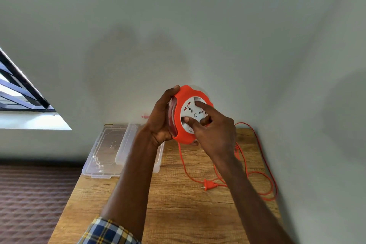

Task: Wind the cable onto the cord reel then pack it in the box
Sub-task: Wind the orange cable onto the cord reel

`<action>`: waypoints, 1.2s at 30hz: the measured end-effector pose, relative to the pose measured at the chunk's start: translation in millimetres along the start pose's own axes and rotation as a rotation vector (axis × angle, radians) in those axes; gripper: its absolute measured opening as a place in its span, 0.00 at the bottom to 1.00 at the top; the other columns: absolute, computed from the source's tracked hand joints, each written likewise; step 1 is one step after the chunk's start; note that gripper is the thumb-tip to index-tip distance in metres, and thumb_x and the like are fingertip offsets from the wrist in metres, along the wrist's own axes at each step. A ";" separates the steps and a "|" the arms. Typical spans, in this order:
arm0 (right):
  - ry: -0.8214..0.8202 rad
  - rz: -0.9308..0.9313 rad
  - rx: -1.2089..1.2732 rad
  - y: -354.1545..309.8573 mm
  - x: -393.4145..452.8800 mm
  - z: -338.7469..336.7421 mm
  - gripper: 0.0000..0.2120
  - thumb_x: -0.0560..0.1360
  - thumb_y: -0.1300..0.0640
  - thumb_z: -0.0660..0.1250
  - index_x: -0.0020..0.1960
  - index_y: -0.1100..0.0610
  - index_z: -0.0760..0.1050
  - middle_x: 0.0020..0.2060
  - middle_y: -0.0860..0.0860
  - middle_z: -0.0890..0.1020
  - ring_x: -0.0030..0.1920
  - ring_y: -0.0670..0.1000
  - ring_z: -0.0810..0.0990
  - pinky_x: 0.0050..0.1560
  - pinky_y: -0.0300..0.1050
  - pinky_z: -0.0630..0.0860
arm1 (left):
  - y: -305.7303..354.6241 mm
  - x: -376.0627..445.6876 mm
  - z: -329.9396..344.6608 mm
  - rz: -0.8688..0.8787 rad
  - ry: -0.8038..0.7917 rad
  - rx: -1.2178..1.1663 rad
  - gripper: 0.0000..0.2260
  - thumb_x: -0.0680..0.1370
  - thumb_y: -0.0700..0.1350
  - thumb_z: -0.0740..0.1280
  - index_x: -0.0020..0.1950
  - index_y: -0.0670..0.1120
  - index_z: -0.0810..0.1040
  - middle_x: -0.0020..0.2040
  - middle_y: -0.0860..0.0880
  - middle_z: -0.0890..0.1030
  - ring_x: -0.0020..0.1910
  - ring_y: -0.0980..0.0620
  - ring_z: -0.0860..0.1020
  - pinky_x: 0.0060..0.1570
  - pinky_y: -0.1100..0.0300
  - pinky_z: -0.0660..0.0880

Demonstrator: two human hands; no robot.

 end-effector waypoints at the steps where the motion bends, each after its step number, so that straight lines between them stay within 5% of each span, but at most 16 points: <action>1: 0.009 0.006 -0.013 -1.5 -0.2 0.8 0.31 0.69 0.29 0.71 0.69 0.38 0.75 0.41 0.41 0.86 0.44 0.43 0.85 0.44 0.47 0.84 | -0.9 -0.5 0.1 0.004 -0.006 -0.008 0.30 0.81 0.66 0.60 0.71 0.45 0.80 0.65 0.38 0.82 0.59 0.38 0.82 0.60 0.41 0.80; 5: 0.047 -0.139 -0.112 -6.5 0.0 -3.0 0.25 0.74 0.33 0.69 0.68 0.41 0.76 0.47 0.44 0.86 0.49 0.47 0.83 0.44 0.45 0.81 | -2.1 -0.5 -1.9 0.031 -0.009 -0.037 0.34 0.82 0.66 0.59 0.79 0.43 0.72 0.68 0.38 0.80 0.63 0.37 0.80 0.66 0.39 0.75; 8: 0.001 -0.335 -0.121 -5.5 6.0 -7.6 0.15 0.78 0.51 0.72 0.63 0.40 0.80 0.56 0.44 0.79 0.55 0.47 0.75 0.41 0.40 0.75 | -0.2 0.1 -3.5 0.039 -0.010 -0.051 0.34 0.82 0.66 0.59 0.81 0.44 0.70 0.68 0.39 0.79 0.62 0.38 0.79 0.64 0.41 0.76; 11: -0.164 -0.436 -0.134 1.7 13.8 -6.6 0.24 0.76 0.64 0.72 0.63 0.39 0.81 0.63 0.44 0.76 0.60 0.49 0.70 0.46 0.41 0.74 | -0.5 0.1 -5.8 0.050 -0.006 -0.045 0.35 0.82 0.67 0.59 0.80 0.44 0.71 0.68 0.39 0.79 0.62 0.38 0.80 0.62 0.41 0.78; 14: -0.210 -0.442 -0.181 3.0 16.4 -5.3 0.31 0.73 0.67 0.74 0.65 0.36 0.78 0.68 0.44 0.74 0.64 0.50 0.69 0.54 0.49 0.78 | -1.6 0.8 -8.7 0.051 0.003 -0.061 0.33 0.81 0.67 0.59 0.78 0.45 0.73 0.67 0.39 0.80 0.61 0.38 0.81 0.63 0.41 0.78; 18: -0.254 -0.505 -0.153 2.6 11.0 -3.3 0.34 0.73 0.70 0.72 0.66 0.35 0.77 0.73 0.43 0.69 0.64 0.49 0.67 0.56 0.46 0.76 | -1.3 -0.1 -10.7 0.057 -0.004 -0.072 0.34 0.81 0.67 0.60 0.78 0.44 0.73 0.67 0.39 0.80 0.61 0.38 0.81 0.64 0.40 0.77; 29: -0.083 -0.501 -0.169 11.3 7.1 3.9 0.30 0.72 0.64 0.75 0.67 0.37 0.76 0.68 0.47 0.76 0.57 0.54 0.74 0.48 0.55 0.80 | -1.9 1.3 -4.7 0.000 -0.043 -0.057 0.32 0.80 0.67 0.61 0.74 0.45 0.77 0.66 0.39 0.81 0.60 0.38 0.82 0.61 0.40 0.78; 36: -0.038 -0.121 -0.090 -3.7 4.6 -10.0 0.30 0.67 0.30 0.74 0.67 0.36 0.76 0.42 0.42 0.86 0.44 0.43 0.83 0.45 0.41 0.79 | -2.8 0.5 -5.3 -0.012 -0.045 -0.024 0.32 0.81 0.66 0.61 0.76 0.45 0.76 0.68 0.38 0.80 0.63 0.37 0.80 0.63 0.41 0.78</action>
Point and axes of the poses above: each hand's wrist, its own x-axis towards the middle knuckle, its own z-axis out of the palm, y = z × x, the point moved 4 cm from there along x, towards the middle knuckle
